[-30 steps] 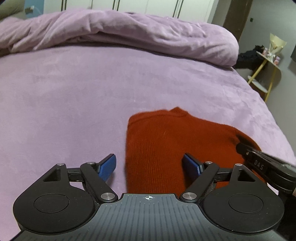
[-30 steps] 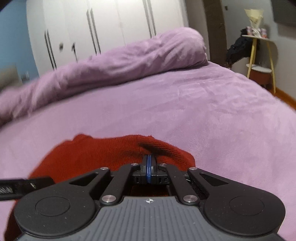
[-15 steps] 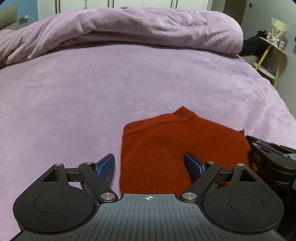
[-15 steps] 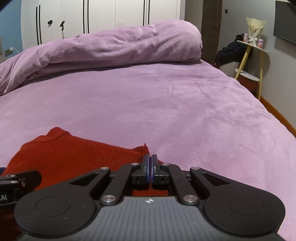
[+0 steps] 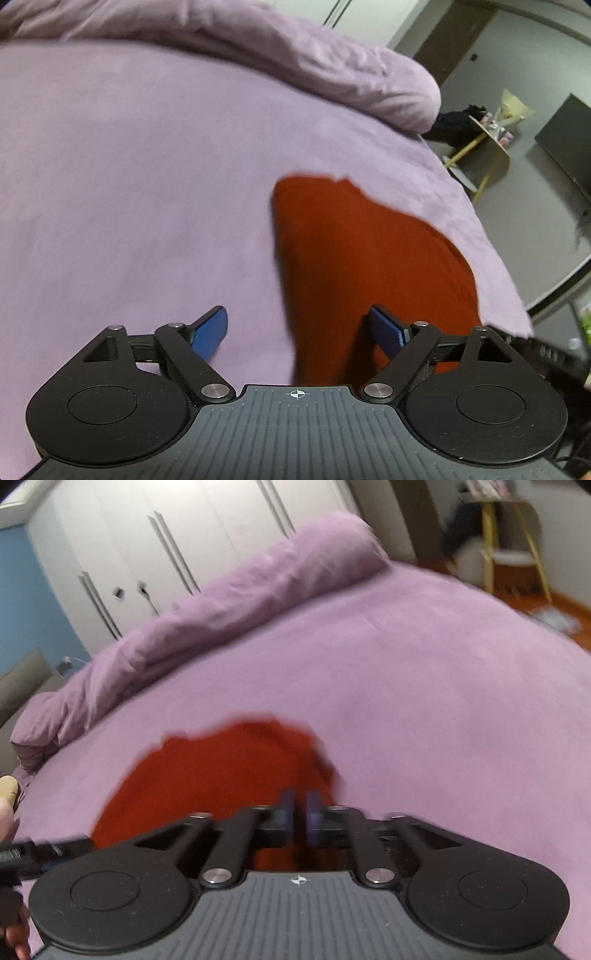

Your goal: Fold small clothes

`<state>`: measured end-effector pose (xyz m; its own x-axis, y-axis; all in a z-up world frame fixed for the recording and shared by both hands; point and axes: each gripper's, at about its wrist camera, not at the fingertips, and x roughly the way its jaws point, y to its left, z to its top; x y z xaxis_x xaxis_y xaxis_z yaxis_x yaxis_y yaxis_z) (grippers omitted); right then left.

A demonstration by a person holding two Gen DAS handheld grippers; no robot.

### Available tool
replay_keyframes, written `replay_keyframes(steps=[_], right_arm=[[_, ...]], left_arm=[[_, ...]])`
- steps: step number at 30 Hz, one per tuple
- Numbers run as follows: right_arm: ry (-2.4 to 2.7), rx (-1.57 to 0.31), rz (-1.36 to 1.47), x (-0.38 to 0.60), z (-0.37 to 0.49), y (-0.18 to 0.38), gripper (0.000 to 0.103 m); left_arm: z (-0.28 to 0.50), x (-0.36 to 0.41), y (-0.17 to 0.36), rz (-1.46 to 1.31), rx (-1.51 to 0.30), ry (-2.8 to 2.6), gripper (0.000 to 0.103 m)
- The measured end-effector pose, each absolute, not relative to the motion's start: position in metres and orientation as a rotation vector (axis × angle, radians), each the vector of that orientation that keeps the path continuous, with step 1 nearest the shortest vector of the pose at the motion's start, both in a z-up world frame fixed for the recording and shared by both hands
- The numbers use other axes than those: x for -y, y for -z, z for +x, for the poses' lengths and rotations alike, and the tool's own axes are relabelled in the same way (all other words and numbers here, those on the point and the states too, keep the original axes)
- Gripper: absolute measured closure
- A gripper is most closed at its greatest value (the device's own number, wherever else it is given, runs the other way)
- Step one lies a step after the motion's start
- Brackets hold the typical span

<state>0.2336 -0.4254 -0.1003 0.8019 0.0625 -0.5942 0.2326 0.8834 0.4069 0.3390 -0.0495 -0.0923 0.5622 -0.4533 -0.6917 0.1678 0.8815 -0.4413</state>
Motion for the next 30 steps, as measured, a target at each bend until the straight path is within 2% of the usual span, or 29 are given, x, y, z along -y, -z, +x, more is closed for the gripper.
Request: replay_keyframes(steps=[3,10,14,15,17,20,24,25,26,28,30], right_arm=[[0.060,-0.679,0.583,0.438,0.181,0.107,0.063],[-0.121,-0.646,0.994,0.426,0.126,0.128,0.063],[-0.126,-0.633,1.128,0.407,0.138,0.149,0.066],[-0.114,-0.632,1.148,0.404,0.143,0.153,0.068],[-0.095,-0.611,1.171,0.400,0.150,0.156,0.091],[-0.106,-0.567,1.228,0.396,0.153,0.154,0.096],[-0.216,-0.473,1.497,0.404,0.151,0.167,0.096],[-0.229,-0.456,1.549,0.407,0.151,0.170,0.097],[-0.243,-0.435,1.587,0.408,0.149,0.172,0.097],[-0.262,-0.403,1.608,0.411,0.145,0.174,0.097],[-0.240,-0.427,1.562,0.412,0.142,0.174,0.097]], left_arm=[[0.308,0.034,0.098,-0.443,-0.954,0.407,0.026],[0.252,0.067,0.104,-0.359,-0.929,0.397,0.026],[0.255,0.069,0.101,-0.514,-0.945,0.431,0.026],[0.256,0.065,0.102,-0.573,-0.946,0.444,0.026],[0.262,0.060,0.104,-0.685,-0.959,0.436,0.026],[0.272,0.060,0.109,-0.798,-0.962,0.430,0.027],[0.285,0.067,0.121,-0.930,-0.961,0.416,0.028],[0.285,0.065,0.124,-0.965,-0.953,0.409,0.034],[0.287,0.065,0.125,-0.987,-0.948,0.389,0.045],[0.291,0.064,0.125,-0.962,-0.961,0.352,0.057],[0.290,0.059,0.122,-0.906,-0.967,0.347,0.061]])
